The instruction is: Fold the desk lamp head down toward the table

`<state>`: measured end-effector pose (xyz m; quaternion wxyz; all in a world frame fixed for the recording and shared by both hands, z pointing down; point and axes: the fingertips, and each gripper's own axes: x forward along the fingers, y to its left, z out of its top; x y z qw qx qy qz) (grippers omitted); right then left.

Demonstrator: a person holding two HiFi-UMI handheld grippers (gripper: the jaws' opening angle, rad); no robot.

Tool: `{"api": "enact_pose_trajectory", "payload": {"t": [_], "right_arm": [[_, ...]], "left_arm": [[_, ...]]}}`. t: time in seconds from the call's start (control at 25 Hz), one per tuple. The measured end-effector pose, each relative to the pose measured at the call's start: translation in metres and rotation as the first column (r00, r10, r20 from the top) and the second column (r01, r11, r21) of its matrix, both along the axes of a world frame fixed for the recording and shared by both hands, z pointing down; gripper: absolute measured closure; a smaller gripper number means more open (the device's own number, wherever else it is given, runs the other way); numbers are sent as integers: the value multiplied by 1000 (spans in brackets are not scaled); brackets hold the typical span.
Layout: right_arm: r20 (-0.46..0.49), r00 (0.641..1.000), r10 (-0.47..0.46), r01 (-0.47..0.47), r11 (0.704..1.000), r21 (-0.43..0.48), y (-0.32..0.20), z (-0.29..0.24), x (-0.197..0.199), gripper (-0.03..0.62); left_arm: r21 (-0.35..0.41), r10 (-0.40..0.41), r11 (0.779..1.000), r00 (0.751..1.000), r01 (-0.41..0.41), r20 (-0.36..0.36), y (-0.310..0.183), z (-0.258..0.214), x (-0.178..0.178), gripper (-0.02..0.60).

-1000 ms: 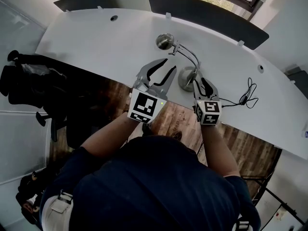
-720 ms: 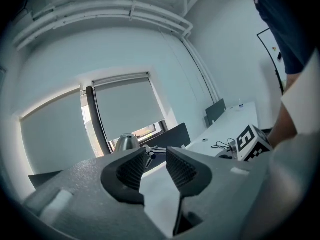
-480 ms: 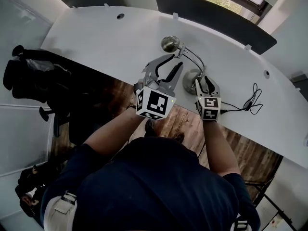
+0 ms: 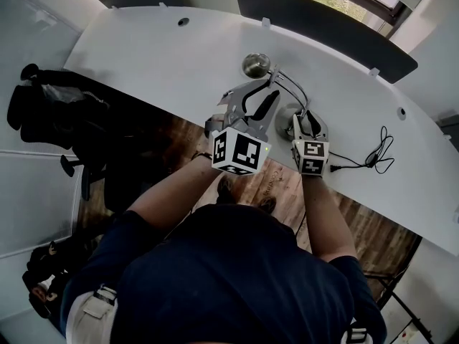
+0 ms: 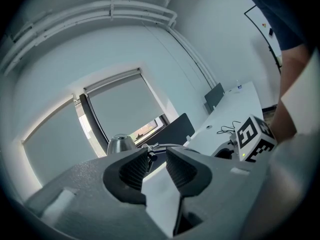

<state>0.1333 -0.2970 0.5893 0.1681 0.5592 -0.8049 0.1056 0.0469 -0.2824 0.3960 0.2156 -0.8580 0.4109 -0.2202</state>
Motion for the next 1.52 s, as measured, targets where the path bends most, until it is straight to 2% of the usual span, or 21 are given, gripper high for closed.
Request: {"api": "enact_pose_trajectory", "payload": {"t": [0.16,0.32,0.56,0.64,0.76,0.88,1.04,1.24,1.52], "right_arm": [[-12,1000,0,0,1000,-3,-4,-1,-3,457],[-24,1000,2,-2,1000,0,-6,-1,-2,457],[-30,1000,-2,2,1000,-2,-6,-1,-1,459],[-33,999,-3,3,1000,-4,-6,0,-1,459],[-28,1000,-4,4,1000,-5,-5,0,-3,459],[-35,999,-6,5,1000,-9,-5,-1,-4,458],[-47,999,-5,5,1000,1,-6,-3,-4,457],[-52,999,-4,3,1000,-12,-5,0,-6,457],[-64,998,-6,4,1000,-24,-6,2,-8,457]], "left_arm": [[21,-18,1000,1000,17,19,-3,0,-1,471],[45,-46,998,999,44,29,-6,-2,-4,527],[42,-46,998,999,45,16,-7,0,-6,532],[-4,-69,998,998,69,-5,-12,9,-14,534],[-109,-109,989,991,101,-78,-18,29,-32,534],[-141,-120,985,985,102,-126,-21,36,-39,534],[-190,-157,973,980,132,-125,-27,55,-47,534],[-309,-223,935,965,173,-137,-35,94,-59,534],[-413,-233,895,967,170,-105,-39,144,-59,534]]}}
